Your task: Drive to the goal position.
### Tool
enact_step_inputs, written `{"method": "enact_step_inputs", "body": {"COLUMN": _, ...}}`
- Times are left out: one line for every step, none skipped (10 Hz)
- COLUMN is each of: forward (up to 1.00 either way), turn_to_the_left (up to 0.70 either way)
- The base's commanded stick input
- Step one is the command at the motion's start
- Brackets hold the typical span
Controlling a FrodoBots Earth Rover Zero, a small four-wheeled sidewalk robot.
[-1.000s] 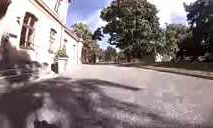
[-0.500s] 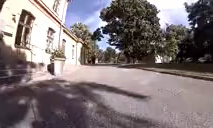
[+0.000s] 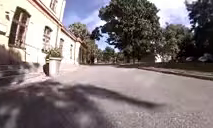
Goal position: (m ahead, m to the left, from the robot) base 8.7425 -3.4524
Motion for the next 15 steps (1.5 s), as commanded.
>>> {"method": "enact_step_inputs", "body": {"forward": 0.70, "turn_to_the_left": 0.00}}
{"method": "enact_step_inputs", "body": {"forward": 0.70, "turn_to_the_left": 0.00}}
{"method": "enact_step_inputs", "body": {"forward": 0.70, "turn_to_the_left": 0.00}}
{"method": "enact_step_inputs", "body": {"forward": 0.70, "turn_to_the_left": 0.00}}
{"method": "enact_step_inputs", "body": {"forward": 0.70, "turn_to_the_left": 0.00}}
{"method": "enact_step_inputs", "body": {"forward": 0.70, "turn_to_the_left": 0.00}}
{"method": "enact_step_inputs", "body": {"forward": 0.70, "turn_to_the_left": 0.00}}
{"method": "enact_step_inputs", "body": {"forward": 0.70, "turn_to_the_left": 0.00}}
{"method": "enact_step_inputs", "body": {"forward": 0.70, "turn_to_the_left": 0.00}}
{"method": "enact_step_inputs", "body": {"forward": 0.70, "turn_to_the_left": 0.00}}
{"method": "enact_step_inputs", "body": {"forward": 0.70, "turn_to_the_left": 0.00}}
{"method": "enact_step_inputs", "body": {"forward": 0.70, "turn_to_the_left": 0.00}}
{"method": "enact_step_inputs", "body": {"forward": 0.70, "turn_to_the_left": 0.00}}
{"method": "enact_step_inputs", "body": {"forward": 0.70, "turn_to_the_left": 0.00}}
{"method": "enact_step_inputs", "body": {"forward": 0.70, "turn_to_the_left": 0.00}}
